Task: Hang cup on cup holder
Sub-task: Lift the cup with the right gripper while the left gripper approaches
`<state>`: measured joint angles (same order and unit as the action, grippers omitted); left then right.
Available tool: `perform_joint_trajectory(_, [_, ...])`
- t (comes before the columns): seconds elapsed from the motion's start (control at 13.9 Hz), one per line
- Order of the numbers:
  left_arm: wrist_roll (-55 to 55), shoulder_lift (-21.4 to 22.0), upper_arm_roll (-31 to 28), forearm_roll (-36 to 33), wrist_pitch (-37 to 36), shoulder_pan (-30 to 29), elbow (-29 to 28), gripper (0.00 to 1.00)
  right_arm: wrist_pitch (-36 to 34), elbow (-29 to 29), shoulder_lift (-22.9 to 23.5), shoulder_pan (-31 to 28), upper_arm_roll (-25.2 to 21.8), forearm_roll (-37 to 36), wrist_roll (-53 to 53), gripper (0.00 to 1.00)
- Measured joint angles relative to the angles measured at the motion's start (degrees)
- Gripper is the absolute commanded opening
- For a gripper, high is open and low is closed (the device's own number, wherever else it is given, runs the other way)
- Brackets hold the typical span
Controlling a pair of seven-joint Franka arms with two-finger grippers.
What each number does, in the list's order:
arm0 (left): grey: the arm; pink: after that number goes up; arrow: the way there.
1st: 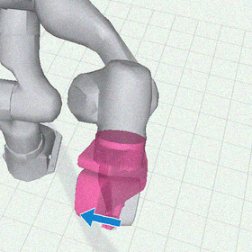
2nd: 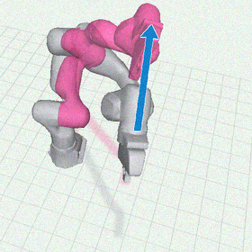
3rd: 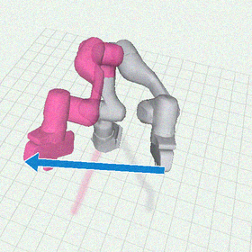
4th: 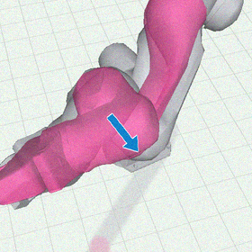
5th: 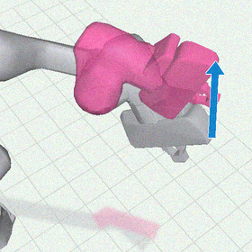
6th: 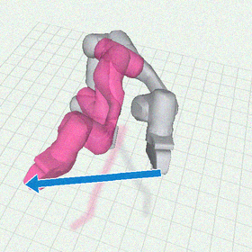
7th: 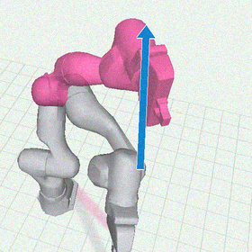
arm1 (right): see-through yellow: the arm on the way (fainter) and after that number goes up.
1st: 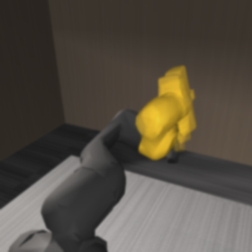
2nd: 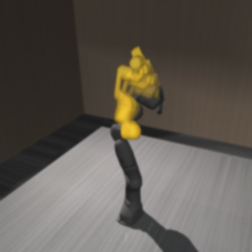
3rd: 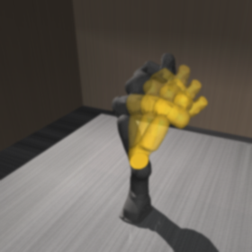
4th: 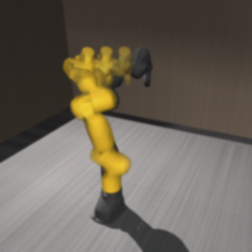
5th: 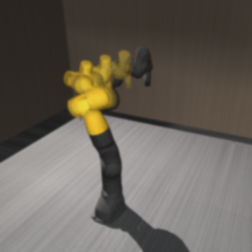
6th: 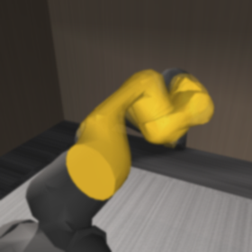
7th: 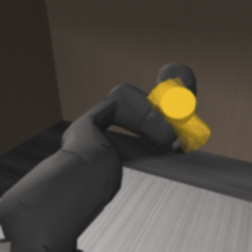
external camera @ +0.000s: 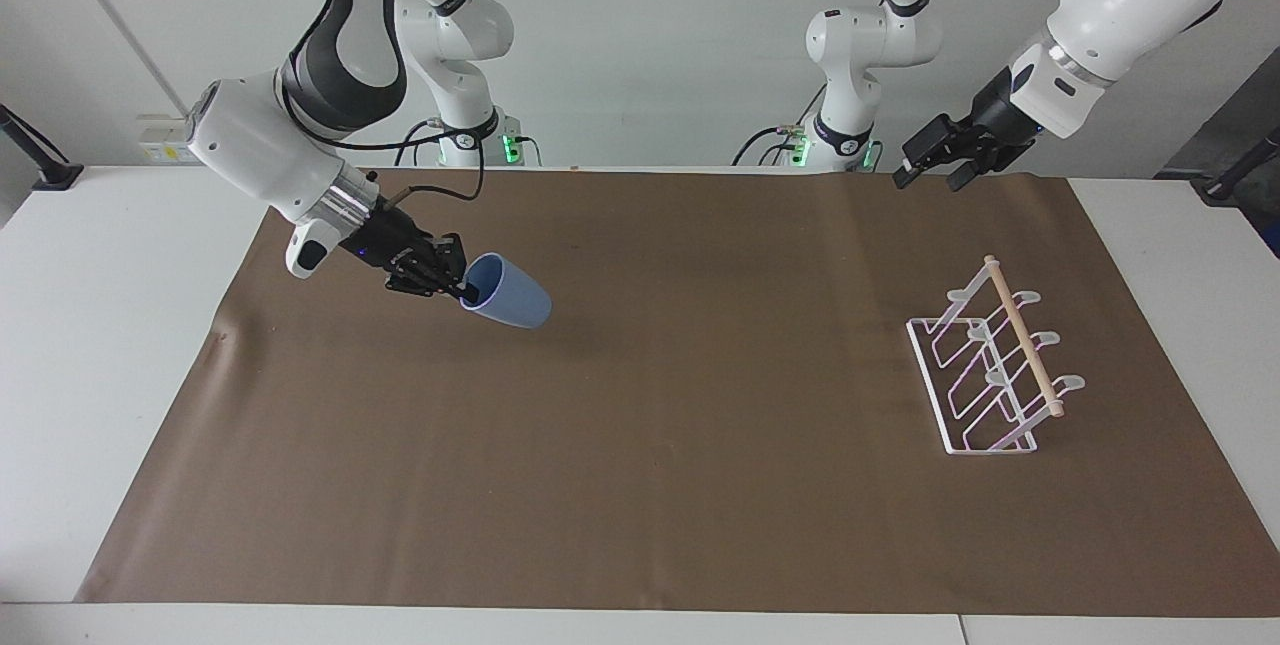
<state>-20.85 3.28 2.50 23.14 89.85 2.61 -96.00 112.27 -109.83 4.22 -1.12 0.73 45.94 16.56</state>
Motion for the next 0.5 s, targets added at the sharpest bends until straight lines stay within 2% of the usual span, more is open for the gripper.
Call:
perform_joint_trajectory(0.22, [-10.9, -3.5, 1.7, 6.6, 3.5, 0.0, 1.7, 1.0, -0.8, -1.7, -0.9, 0.1, 0.0, 10.9, -1.3, 0.0])
perform_joint_trajectory(0.5, [-26.9, -7.6, 4.4, 12.6, 6.8, 0.0, 4.9, 1.0, -1.0, -4.2, -2.4, 2.2, 0.1, 21.9, -7.8, 0.0])
